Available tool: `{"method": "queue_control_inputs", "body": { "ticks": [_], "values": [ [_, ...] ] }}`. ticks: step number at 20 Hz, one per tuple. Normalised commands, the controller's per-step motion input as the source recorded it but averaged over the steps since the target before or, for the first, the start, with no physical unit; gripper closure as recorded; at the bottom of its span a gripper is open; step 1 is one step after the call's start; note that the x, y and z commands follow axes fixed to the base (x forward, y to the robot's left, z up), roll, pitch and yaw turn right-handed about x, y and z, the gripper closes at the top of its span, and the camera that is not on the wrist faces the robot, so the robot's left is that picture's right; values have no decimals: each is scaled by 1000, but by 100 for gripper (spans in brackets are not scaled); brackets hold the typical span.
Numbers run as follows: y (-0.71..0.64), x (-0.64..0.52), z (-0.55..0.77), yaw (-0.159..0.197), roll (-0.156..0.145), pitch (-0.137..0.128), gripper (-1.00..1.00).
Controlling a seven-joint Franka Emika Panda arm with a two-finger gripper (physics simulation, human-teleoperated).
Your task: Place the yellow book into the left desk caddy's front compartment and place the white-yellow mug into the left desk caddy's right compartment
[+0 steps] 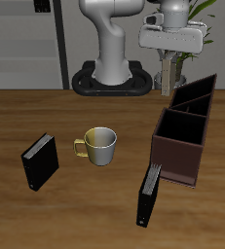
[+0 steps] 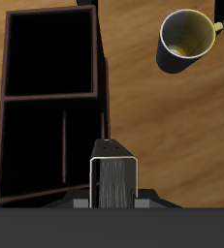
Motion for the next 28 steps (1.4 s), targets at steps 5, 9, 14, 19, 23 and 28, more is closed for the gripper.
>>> {"method": "queue_control_inputs", "body": {
  "ticks": [5, 9, 14, 19, 23, 28],
  "values": [
    [121, 298, 197, 8, -28, -13, 100],
    [60, 380, -21, -6, -41, 30, 100],
    [97, 370, -207, -8, -20, 65, 100],
    [124, 134, -116, -5, -1, 39, 100],
    [29, 56, -146, -5, 12, 37, 100],
    [22, 9, -55, -5, 11, 22, 100]
  ]
}}
